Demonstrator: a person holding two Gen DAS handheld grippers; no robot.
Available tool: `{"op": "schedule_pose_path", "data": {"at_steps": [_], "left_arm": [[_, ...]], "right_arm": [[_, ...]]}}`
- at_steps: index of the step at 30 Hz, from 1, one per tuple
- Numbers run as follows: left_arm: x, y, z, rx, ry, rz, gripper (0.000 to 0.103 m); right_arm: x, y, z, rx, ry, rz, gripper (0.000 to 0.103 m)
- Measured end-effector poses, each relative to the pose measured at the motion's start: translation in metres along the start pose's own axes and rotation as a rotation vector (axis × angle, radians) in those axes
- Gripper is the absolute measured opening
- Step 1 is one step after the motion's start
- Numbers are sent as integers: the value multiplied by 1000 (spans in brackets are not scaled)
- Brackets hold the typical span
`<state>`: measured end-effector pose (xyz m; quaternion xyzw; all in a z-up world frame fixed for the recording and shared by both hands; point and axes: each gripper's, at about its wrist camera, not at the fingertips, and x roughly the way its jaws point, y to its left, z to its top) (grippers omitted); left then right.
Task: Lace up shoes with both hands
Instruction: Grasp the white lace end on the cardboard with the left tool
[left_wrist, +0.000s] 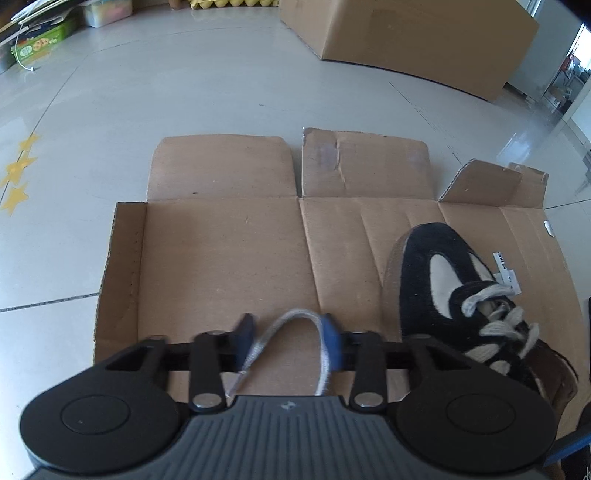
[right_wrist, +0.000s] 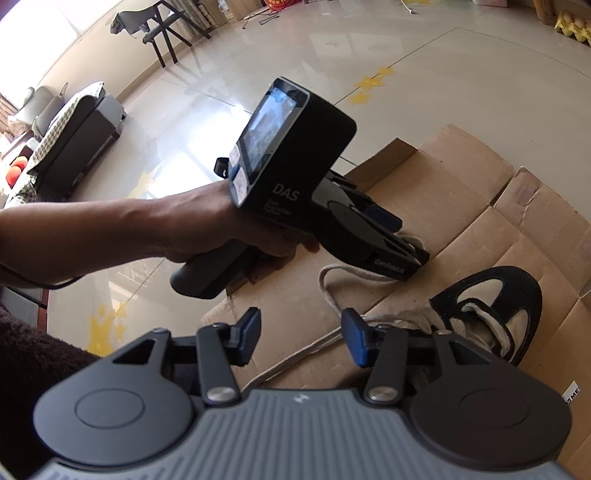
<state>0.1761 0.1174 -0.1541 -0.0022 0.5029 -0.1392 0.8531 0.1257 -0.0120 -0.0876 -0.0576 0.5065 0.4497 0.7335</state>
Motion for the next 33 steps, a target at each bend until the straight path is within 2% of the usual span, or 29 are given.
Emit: {"op": "schedule_pose_path", "data": {"at_steps": [9, 13, 15, 16, 18, 22, 24, 27, 30, 33], "left_arm": [[-12, 10, -8, -73, 40, 5, 55], [-17, 10, -9, -76, 41, 20, 55], [-18, 13, -7, -130, 48, 40, 54], [-19, 16, -7, -164, 49, 42, 49], [-21, 21, -7, -233, 49, 22, 44], [-23, 47, -12, -572, 75, -68, 44], [-16, 63, -18, -793, 120, -125, 43], [-4, 78, -23, -1013, 166, -111, 43], [1, 82, -24, -1140, 185, -68, 44], [4, 79, -14, -1146, 188, -27, 44]], "right_arm": [[0, -5, -5, -2, -7, -9, 59], [0, -6, -5, 0, -9, -18, 60], [0, -7, -5, 3, -12, -22, 60], [0, -7, -4, 4, -14, -24, 60], [0, -9, -4, 3, -18, -29, 60], [-1, -7, -5, -16, -20, -37, 60], [-1, -7, -5, -22, -20, -37, 60], [-3, -8, -6, -26, -28, -34, 60], [-7, -9, -7, -22, -43, -29, 60], [-10, -10, -9, -19, -53, -28, 60]]}}
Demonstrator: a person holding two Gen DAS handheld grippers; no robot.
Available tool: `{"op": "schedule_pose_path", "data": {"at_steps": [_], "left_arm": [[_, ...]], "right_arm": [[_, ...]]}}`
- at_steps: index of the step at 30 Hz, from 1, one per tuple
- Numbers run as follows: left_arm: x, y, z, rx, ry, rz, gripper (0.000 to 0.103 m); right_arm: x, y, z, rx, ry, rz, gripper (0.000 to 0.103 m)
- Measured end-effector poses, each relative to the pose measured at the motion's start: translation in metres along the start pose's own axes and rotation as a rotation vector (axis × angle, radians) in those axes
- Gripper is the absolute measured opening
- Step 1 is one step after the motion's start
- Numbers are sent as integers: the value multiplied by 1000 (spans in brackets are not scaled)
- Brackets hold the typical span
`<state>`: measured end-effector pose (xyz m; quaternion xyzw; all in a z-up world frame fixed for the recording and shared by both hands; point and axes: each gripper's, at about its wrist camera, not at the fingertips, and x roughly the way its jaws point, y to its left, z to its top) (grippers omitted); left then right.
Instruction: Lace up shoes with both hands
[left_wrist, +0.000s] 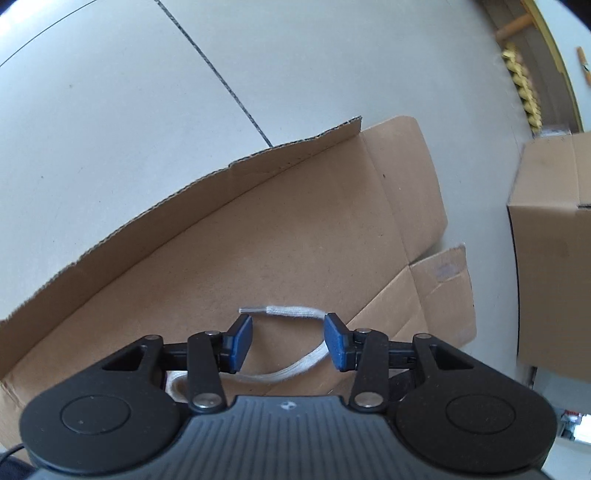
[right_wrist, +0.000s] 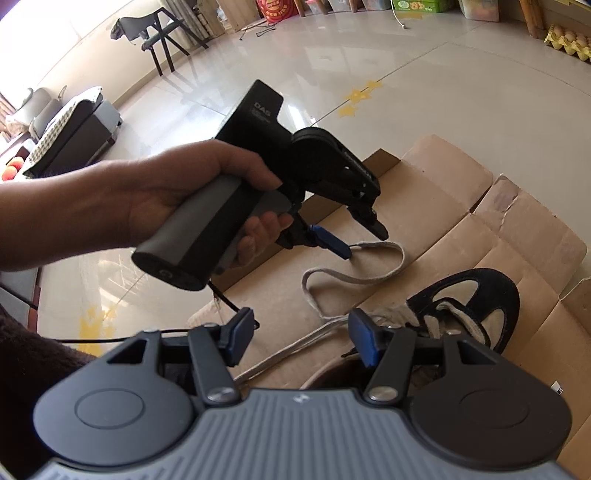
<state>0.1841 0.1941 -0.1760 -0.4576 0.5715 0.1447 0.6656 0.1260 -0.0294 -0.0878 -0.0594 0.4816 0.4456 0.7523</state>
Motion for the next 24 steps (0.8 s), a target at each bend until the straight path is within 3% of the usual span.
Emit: {"op": "schedule_pose_path", "data": {"at_steps": [2, 4, 5, 7, 12, 15, 17, 18, 21, 22, 24], "left_arm": [[1, -9, 0, 25, -15, 20, 43], [4, -20, -2, 118, -34, 54, 18], [7, -27, -4, 186, -47, 81, 17], [9, -35, -11, 318, -67, 108, 5], [12, -47, -28, 592, -108, 154, 1], [15, -57, -48, 846, -140, 214, 1], [15, -54, -49, 838, -134, 201, 1], [14, -47, -42, 732, -82, 139, 3], [14, -38, -28, 564, -36, 71, 21], [13, -39, -26, 547, -36, 66, 30], [13, -41, -19, 526, -49, 64, 35]], "right_arm": [[-3, -1, -2, 0, -7, 1, 60], [-7, -2, -4, 3, -14, 3, 61], [-9, -2, -4, 4, -16, 3, 61], [-14, -5, -7, 11, -26, 0, 61], [-19, -11, -14, 35, -29, -14, 61], [-20, -12, -16, 36, -30, -16, 61], [-21, -14, -16, 38, -35, -18, 62], [-22, -14, -16, 39, -38, -20, 62], [-22, -15, -14, 42, -52, -26, 62], [-22, -15, -12, 40, -60, -22, 62], [-15, -11, -7, 25, -75, -11, 61]]}}
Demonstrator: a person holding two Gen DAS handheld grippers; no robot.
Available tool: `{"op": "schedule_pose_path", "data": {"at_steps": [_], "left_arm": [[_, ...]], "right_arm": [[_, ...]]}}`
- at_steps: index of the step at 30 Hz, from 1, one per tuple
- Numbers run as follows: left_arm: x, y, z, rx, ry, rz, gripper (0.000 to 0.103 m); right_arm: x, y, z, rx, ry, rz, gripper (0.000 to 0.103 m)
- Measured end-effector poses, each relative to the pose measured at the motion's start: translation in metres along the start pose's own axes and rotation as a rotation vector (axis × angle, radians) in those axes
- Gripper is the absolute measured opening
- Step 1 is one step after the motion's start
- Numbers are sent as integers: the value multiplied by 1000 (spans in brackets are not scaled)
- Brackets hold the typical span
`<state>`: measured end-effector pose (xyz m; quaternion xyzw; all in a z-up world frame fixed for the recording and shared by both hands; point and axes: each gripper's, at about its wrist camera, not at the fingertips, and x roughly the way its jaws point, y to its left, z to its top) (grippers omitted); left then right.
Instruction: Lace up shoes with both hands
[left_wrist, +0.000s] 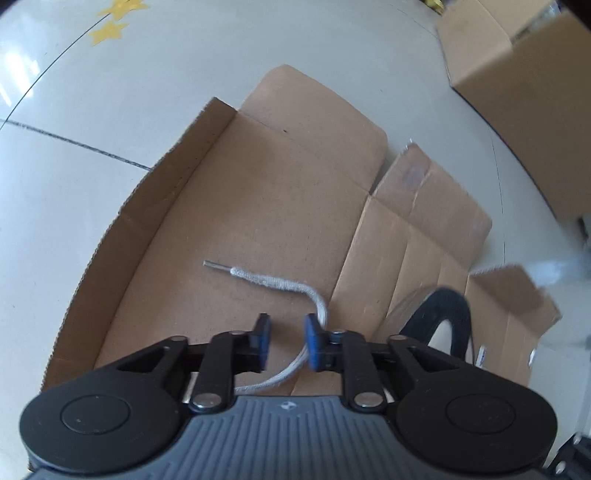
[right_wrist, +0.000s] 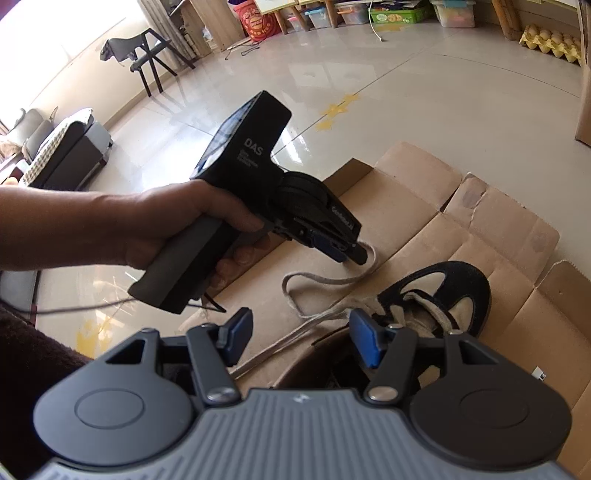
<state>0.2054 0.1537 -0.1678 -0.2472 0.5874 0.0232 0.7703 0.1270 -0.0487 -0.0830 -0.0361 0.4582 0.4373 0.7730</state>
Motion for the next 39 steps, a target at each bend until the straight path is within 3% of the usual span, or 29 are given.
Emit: {"op": "schedule_pose_path", "data": {"at_steps": [5, 7, 12, 16, 18, 21, 24, 28, 33, 35, 37, 39], "left_arm": [[-1, 2, 9, -6, -4, 2, 35], [0, 6, 14, -15, 29, -12, 35], [1, 12, 23, 48, 99, -54, 35], [3, 17, 26, 42, 104, -75, 35], [2, 21, 27, 25, 102, -90, 35], [-1, 27, 27, 15, 103, -101, 35], [-2, 33, 29, -5, 96, -105, 35], [-3, 37, 31, -21, 91, -108, 35], [-2, 31, 31, -5, 81, -97, 35], [-2, 29, 31, 2, 76, -91, 35], [-2, 27, 31, 12, 71, -86, 35], [-3, 26, 30, 21, 68, -81, 35]], "right_arm": [[38, 17, 13, -62, 19, 34, 57], [60, 18, 15, -28, 50, 8, 48], [99, -4, 16, 236, 88, -48, 45], [109, -30, 20, 437, 50, -114, 42], [111, -37, 24, 480, 27, -152, 41], [119, -38, 30, 475, 21, -254, 41], [131, -39, 33, 474, 60, -337, 35], [140, -30, 32, 379, 113, -395, 33], [142, -28, 29, 337, 120, -408, 32], [140, -30, 28, 331, 117, -412, 27], [141, -28, 28, 333, 116, -414, 10], [136, -29, 25, 338, 119, -399, 3]]}}
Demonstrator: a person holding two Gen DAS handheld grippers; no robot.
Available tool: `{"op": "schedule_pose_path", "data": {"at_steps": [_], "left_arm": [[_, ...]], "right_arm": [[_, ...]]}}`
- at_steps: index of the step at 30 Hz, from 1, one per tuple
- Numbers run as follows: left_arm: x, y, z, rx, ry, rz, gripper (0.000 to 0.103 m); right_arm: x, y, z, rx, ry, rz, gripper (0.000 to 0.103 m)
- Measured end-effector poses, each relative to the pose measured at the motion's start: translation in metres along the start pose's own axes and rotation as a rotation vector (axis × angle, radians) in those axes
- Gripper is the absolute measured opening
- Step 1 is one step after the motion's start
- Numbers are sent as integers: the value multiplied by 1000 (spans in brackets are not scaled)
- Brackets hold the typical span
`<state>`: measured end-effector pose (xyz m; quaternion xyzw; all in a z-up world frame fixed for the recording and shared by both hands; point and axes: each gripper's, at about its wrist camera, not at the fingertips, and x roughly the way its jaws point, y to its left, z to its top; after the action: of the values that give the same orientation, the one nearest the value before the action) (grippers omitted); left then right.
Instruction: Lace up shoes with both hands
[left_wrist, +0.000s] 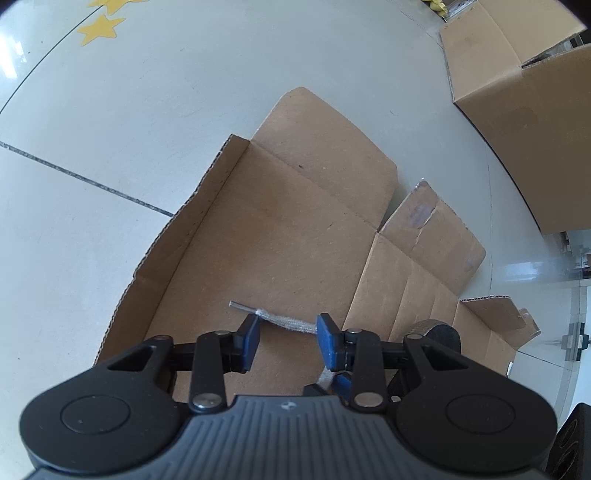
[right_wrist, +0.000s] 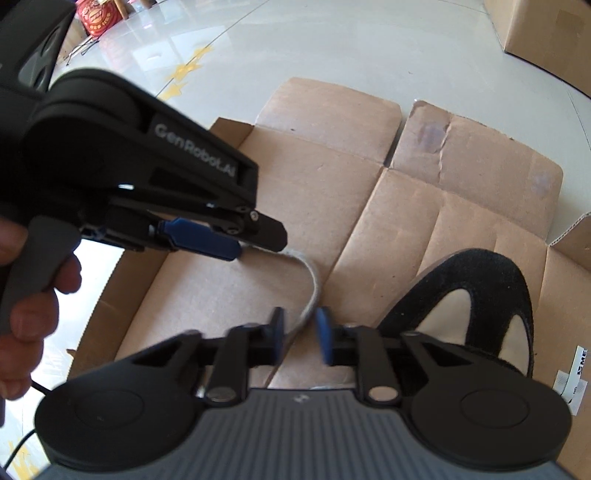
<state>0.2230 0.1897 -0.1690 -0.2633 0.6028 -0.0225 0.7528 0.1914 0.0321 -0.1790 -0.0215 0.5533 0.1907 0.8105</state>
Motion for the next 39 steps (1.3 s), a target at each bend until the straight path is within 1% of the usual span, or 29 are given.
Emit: {"op": "schedule_pose_path", "data": {"at_steps": [8, 13, 15, 19, 22, 25, 27, 30, 32, 33, 34, 35, 36, 37, 38, 39], "left_arm": [[0, 2, -2, 16, -10, -17, 35], [-2, 12, -10, 23, -10, -53, 35], [-4, 16, -13, 26, -10, -66, 35], [-8, 21, -21, 49, -15, -63, 35], [-10, 19, -27, 89, -33, -50, 35], [-11, 14, -29, 139, -45, -24, 35], [-10, 8, -31, 192, -51, -3, 35], [-10, 4, -34, 242, -60, 17, 34], [-9, -1, -37, 302, -68, 46, 29], [-9, -3, -40, 339, -72, 70, 22], [-8, -6, -43, 385, -75, 93, 9], [-6, -8, -46, 419, -71, 105, 4], [-5, -10, -48, 452, -66, 116, 3], [-4, -13, -54, 521, -77, 138, 1], [-4, -13, -56, 539, -79, 144, 1], [-3, -17, -62, 606, -88, 166, 1]], "right_arm": [[-4, 2, -6, -23, 4, 44, 1], [-1, 8, -12, -26, 34, 97, 1], [-2, 14, -17, -52, 26, 104, 1], [-5, 14, -18, -44, 23, 132, 2], [-7, 18, -20, -49, 26, 170, 2], [-10, 26, -25, -60, 39, 215, 1], [-11, 32, -29, -74, 51, 241, 2], [-12, 38, -32, -85, 63, 261, 2], [-13, 40, -34, -79, 70, 274, 2], [-14, 40, -34, -73, 71, 279, 2], [-14, 40, -34, -69, 73, 283, 2], [-15, 40, -34, -65, 73, 289, 2], [-15, 40, -34, -62, 73, 292, 2], [-15, 40, -34, -61, 73, 294, 7], [-16, 39, -34, -58, 74, 295, 9], [-17, 38, -35, -54, 72, 295, 13]]}}
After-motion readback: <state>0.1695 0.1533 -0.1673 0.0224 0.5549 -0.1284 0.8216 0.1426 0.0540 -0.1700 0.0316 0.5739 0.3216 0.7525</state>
